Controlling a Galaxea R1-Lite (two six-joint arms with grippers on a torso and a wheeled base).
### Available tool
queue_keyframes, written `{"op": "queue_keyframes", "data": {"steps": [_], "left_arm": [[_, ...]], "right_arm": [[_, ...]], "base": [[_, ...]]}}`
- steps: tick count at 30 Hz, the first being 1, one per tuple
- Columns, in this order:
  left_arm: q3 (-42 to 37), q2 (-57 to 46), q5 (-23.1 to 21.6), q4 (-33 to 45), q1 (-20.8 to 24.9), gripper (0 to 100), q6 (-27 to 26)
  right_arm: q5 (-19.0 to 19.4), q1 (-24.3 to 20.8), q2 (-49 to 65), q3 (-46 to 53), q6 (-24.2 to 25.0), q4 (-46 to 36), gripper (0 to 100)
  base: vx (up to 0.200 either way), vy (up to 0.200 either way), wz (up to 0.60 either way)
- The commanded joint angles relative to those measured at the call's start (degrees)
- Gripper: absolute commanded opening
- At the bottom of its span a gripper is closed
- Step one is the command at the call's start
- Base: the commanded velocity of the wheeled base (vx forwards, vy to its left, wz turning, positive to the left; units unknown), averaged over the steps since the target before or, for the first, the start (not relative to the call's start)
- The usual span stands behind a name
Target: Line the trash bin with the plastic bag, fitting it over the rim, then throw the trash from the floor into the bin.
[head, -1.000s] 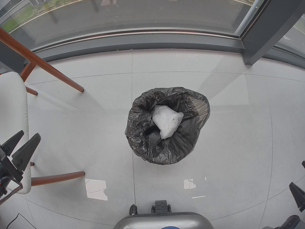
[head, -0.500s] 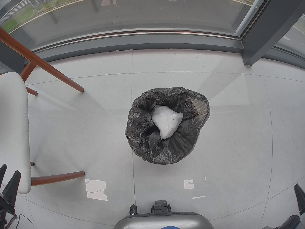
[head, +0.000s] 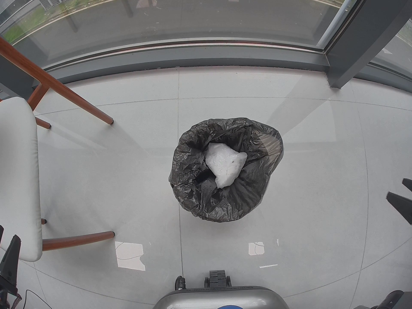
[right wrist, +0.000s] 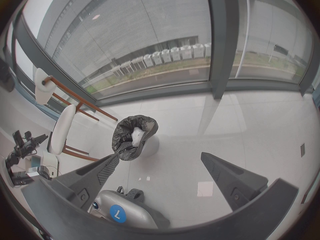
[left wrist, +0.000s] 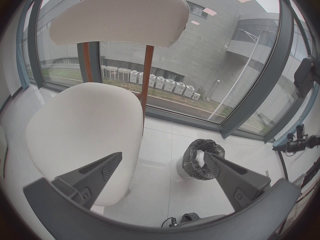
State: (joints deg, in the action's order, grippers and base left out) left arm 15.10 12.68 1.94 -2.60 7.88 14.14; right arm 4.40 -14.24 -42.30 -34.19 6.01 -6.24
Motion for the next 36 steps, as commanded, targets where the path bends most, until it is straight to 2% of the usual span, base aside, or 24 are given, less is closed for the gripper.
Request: {"op": "queue_keyframes", "data": {"steps": [1, 4, 6, 9, 11, 14, 15, 16, 20, 23, 26, 28, 31, 32, 34, 36], "left_arm": [[-0.51, -6.97, -1.06, 8.05, -5.41, 100, 0.01], [-0.51, -8.28, -1.50, 8.49, -6.47, 100, 0.01], [-1.48, -10.13, -3.34, 8.84, -7.17, 100, -0.52], [-4.38, -10.57, -3.52, 8.75, -7.26, 100, -4.03], [-6.14, -10.57, -3.43, 8.49, -7.26, 100, -5.88], [-9.04, -10.57, -3.43, 7.96, -7.26, 100, -6.23], [-9.30, -10.57, -3.43, 7.87, -7.26, 100, -6.23], [-11.76, -10.57, -3.43, 6.99, -7.26, 100, -6.23], [-12.56, -10.57, -3.43, 4.97, -7.26, 100, -5.97], [-12.56, -10.57, -3.34, 4.88, -7.26, 100, -5.53], [-12.91, -10.57, -3.70, 3.91, -7.26, 100, -5.88], [-12.99, -10.57, -4.31, 3.56, -7.26, 100, -6.14], [-12.99, -10.57, -6.95, 3.65, -7.26, 100, -6.85], [-12.99, -10.57, -8.00, 3.74, -7.26, 100, -7.81], [-12.99, -10.57, -9.32, 3.91, -7.17, 100, -10.80], [-13.08, -10.57, -9.50, 3.91, -7.26, 100, -12.73]], "right_arm": [[1.40, -6.24, -41.90, -17.57, 3.04, 0.27, 100], [0.87, -6.59, -41.63, -16.69, 3.04, 1.58, 100], [0.61, -6.77, -36.10, -13.09, 2.69, 1.06, 100], [0.43, -6.50, -22.74, -3.33, 1.81, 1.93, 100], [-0.97, -5.62, -13.16, 3.26, 1.64, 3.78, 100], [-7.21, -3.34, -0.68, 12.22, 1.81, 9.67, 100], [-7.65, -3.08, 0.38, 13.19, 1.72, 10.28, 100], [-9.41, -1.58, 8.64, 18.99, 0.49, 14.15, 100], [-10.03, 0.00, 22.09, 26.37, -3.64, 14.77, 100], [-10.47, 2.55, 29.91, 32.17, -4.16, 14.15, 100], [-8.62, 4.66, 39.31, 33.67, -3.11, 7.91, 100], [-6.33, 4.48, 37.47, 33.40, -1.70, 8.09, 100], [5.71, 4.39, 37.03, 33.49, -3.46, 8.09, 100], [7.82, 4.39, 37.03, 33.49, -4.34, 7.91, 100], [9.05, 4.48, 36.94, 33.40, -5.13, 7.82, 100], [7.55, 4.57, 36.94, 33.49, -4.87, 8.09, 100]], "base": [[0.000, 0.000, 0.00], [0.000, 0.000, 0.00], [0.000, 0.000, 0.00], [0.000, 0.000, 0.00], [0.000, 0.000, 0.00], [0.000, 0.000, 0.00], [0.000, 0.000, 0.00], [0.000, 0.000, 0.00], [0.000, 0.000, 0.00], [0.000, 0.000, 0.00], [0.000, 0.000, 0.00], [0.000, 0.000, 0.00], [0.000, 0.000, 0.00], [0.000, 0.000, 0.00], [0.000, 0.000, 0.00], [0.000, 0.000, 0.00]]}}
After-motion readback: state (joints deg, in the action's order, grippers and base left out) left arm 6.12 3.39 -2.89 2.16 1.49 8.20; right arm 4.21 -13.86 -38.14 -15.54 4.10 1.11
